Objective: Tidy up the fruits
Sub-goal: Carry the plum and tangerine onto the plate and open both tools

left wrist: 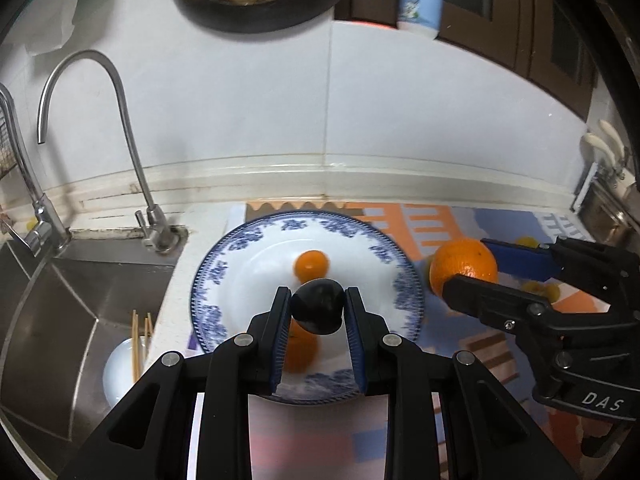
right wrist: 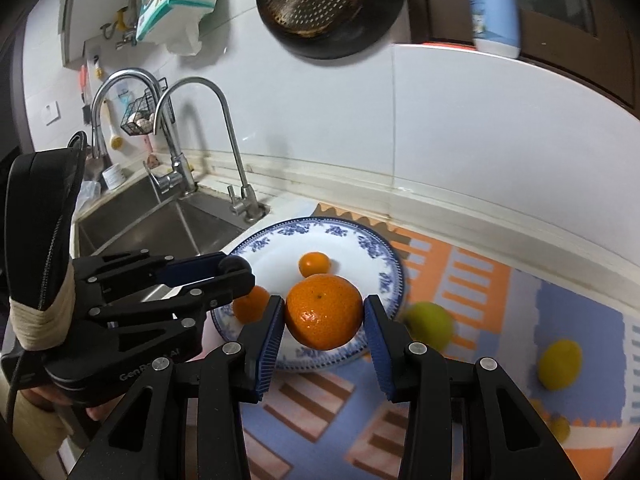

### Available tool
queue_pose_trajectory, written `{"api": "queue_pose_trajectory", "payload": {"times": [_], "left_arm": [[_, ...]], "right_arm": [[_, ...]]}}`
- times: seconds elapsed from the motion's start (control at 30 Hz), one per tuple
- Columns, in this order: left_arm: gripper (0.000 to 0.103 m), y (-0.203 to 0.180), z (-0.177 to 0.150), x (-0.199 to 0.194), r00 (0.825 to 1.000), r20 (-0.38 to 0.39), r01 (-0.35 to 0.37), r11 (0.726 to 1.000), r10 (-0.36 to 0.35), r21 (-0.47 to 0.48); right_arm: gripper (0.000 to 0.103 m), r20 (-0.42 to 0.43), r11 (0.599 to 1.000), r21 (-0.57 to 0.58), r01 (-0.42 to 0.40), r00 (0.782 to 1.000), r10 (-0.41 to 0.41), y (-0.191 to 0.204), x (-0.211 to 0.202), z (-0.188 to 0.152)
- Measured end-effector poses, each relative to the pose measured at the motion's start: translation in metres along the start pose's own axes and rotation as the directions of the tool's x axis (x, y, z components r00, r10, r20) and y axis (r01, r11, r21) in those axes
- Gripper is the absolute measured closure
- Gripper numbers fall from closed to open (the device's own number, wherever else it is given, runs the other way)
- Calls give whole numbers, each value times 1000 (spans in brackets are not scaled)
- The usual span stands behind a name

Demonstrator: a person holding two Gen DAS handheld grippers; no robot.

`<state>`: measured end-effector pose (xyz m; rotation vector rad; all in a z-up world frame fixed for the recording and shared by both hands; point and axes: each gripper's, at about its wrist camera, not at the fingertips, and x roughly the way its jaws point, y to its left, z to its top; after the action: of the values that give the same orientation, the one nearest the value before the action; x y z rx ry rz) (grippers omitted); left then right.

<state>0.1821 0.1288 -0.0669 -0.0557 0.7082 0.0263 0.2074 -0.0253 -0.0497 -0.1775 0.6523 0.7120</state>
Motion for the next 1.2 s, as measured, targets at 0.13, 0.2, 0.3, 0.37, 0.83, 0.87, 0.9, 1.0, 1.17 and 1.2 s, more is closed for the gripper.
{"api": "queue_pose_trajectory", "payload": {"times": [0.13,0.2,0.3,0.37,0.83,0.87,0.9,1.0,1.17,1.2], "left_arm": [[76,12,1,13,1000,-28,-2,1000,2,-2],[76,17,2,20,999,-41,-7,1000,7,-2],[76,25,4,32,998,-68,-5,1000,6,6],[76,30,6,39,996,-85,-2,1000,3,5],[76,45,8,86,975,-219,39,999,-37,3],[76,45,8,87,975,-220,39,999,-37,2],[74,44,8,87,975,-221,37,999,-36,3],[64,44,8,85,976,-215,31,1000,-30,3],[59,43,8,73,983,-182,10,1000,-10,-1],[58,43,9,69,985,-175,10,1000,-10,-6]], "right_arm": [[61,-18,1000,6,-4,1000,4,4,20,7],[61,-33,1000,14,-6,999,6,4,28,9],[61,-53,1000,17,-2,999,3,6,41,9],[61,-70,1000,14,10,998,-9,6,51,9],[61,-190,998,48,35,981,-25,-2,101,1],[61,-190,998,49,34,981,-24,-2,101,0],[61,-190,998,50,33,981,-23,-2,102,0],[61,-181,998,56,34,983,-24,-3,101,0],[60,-164,997,68,37,986,-26,-4,94,2],[60,-151,997,65,42,988,-32,-3,90,3]]}}
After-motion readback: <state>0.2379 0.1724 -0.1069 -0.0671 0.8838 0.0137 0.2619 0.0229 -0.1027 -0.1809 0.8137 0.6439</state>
